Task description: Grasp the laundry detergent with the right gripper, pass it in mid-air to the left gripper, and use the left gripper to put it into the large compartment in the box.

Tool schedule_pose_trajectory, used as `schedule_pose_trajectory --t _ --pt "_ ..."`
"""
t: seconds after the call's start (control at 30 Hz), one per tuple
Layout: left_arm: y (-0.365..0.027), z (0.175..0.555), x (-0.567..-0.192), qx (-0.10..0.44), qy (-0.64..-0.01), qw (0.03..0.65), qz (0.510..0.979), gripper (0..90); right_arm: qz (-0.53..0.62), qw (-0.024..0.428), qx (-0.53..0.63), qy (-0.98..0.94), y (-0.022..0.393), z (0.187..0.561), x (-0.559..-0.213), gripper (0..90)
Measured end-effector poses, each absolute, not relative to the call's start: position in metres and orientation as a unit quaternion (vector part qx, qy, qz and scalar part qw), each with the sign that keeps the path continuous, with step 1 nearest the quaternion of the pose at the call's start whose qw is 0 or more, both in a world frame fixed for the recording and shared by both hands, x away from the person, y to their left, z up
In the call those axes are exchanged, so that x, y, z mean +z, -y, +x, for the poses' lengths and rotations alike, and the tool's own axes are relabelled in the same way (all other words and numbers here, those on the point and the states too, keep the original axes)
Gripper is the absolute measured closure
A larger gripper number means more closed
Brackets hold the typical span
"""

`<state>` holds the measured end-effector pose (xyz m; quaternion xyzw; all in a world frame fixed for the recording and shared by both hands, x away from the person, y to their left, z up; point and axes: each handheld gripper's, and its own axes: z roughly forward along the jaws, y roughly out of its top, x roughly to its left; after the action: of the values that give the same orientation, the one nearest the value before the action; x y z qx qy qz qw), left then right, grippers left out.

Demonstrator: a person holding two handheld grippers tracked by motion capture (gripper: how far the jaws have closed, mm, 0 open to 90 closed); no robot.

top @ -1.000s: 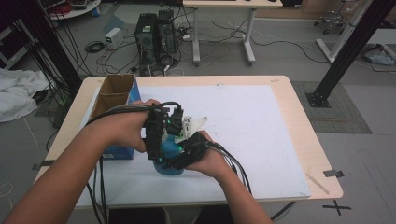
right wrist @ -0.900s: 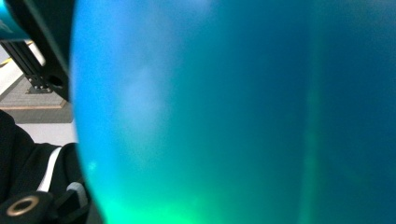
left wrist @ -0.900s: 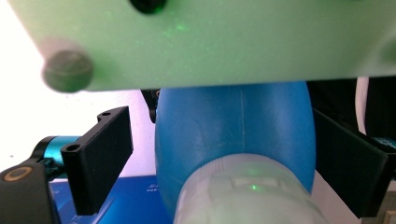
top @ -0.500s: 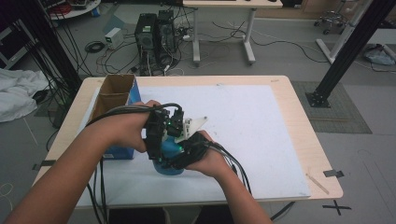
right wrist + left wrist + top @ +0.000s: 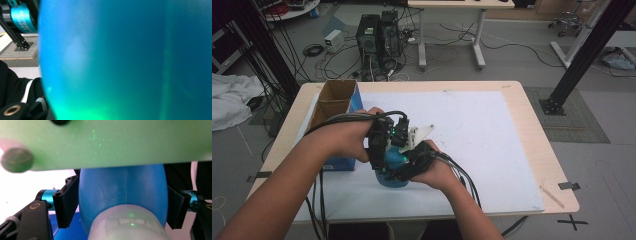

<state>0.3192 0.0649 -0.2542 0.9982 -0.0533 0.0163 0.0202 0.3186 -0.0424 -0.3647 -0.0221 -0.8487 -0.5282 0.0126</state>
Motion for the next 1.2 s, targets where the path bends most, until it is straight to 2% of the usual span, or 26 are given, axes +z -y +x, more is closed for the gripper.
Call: schedule_pose_trajectory --t 0.33,1.2 --pt "-0.0650 0.3185 -0.2533 0.014 0.054 0.018 0.998 33.5 -0.022 0.013 -0.529 0.848 0.0410 0.3186 -0.3651 46.7" --pt "-0.0675 0.3193 -0.2548 0.009 0.050 0.017 0.999 37.9 -0.023 0.020 -0.527 0.850 0.0382 0.3182 -0.3656 46.7"
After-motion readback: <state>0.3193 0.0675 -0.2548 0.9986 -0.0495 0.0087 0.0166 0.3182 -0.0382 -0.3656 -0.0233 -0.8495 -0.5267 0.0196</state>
